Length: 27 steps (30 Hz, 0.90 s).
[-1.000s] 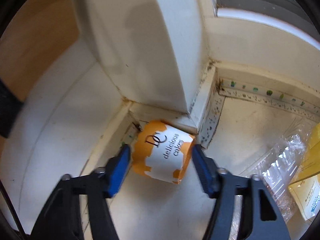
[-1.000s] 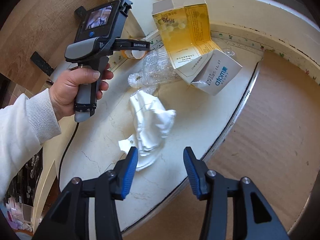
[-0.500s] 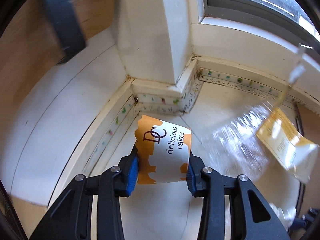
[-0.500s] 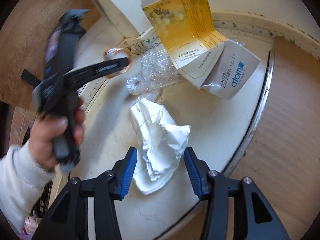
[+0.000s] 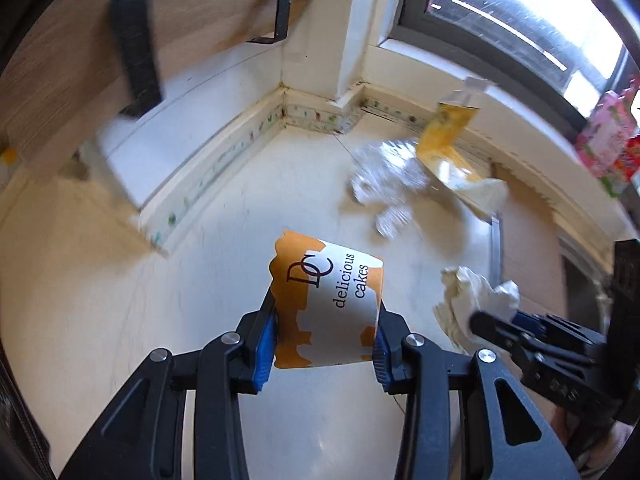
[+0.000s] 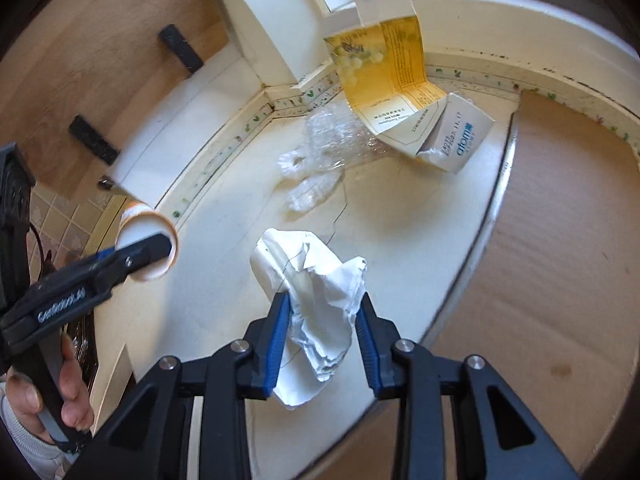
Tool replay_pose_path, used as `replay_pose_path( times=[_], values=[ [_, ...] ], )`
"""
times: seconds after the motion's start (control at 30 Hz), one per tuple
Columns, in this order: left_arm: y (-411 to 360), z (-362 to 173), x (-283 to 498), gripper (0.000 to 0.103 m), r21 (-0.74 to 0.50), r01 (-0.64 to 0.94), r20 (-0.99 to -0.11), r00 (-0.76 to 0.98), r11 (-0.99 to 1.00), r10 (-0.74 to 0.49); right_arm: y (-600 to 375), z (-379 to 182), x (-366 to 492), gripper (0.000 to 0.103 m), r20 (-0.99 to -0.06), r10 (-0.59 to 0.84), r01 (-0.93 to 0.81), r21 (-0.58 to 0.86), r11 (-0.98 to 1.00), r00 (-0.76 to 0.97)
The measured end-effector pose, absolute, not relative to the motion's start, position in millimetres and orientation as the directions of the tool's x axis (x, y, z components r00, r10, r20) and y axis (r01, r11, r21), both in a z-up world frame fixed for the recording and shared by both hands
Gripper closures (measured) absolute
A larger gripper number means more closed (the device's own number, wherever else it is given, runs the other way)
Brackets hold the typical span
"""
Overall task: Collect trash
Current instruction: 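Carry the cup and tissue down over the black bin with both tools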
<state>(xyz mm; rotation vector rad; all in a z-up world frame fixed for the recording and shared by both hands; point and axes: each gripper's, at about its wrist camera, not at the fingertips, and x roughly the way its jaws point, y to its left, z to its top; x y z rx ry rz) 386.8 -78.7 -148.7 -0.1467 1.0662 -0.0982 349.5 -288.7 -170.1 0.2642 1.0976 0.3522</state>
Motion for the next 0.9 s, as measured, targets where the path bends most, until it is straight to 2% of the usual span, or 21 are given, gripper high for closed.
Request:
replay_pose_path(
  times=[0.23, 0.47, 0.63, 0.9],
  values=[
    [-74, -125, 286, 0.065, -0.266, 0.12, -0.861, 0.418, 0.957, -0.292, -275, -114, 238, 0.07, -0.808, 0.326, -0.103, 0.318, 0.943, 0.492],
    [-52, -94, 192, 0.065, -0.337, 0.268, -0.802, 0.42, 0.903, -0.424, -237, -71, 117, 0.07, -0.802, 0.235, -0.023, 0.267, 0.963, 0.549],
    [-29, -99, 134, 0.064, -0.326, 0.331, -0.812, 0.382, 0.885, -0.442, -201, -67, 43, 0.07, -0.804, 0.192, -0.012, 0.225, 0.974, 0.563],
    [-2, -154, 94, 0.064, -0.319, 0.325, -0.89, 0.221, 0.89, -0.4, -164, -100, -25, 0.07, -0.857, 0.205, -0.025, 0.22, 0.975, 0.472]
  ],
)
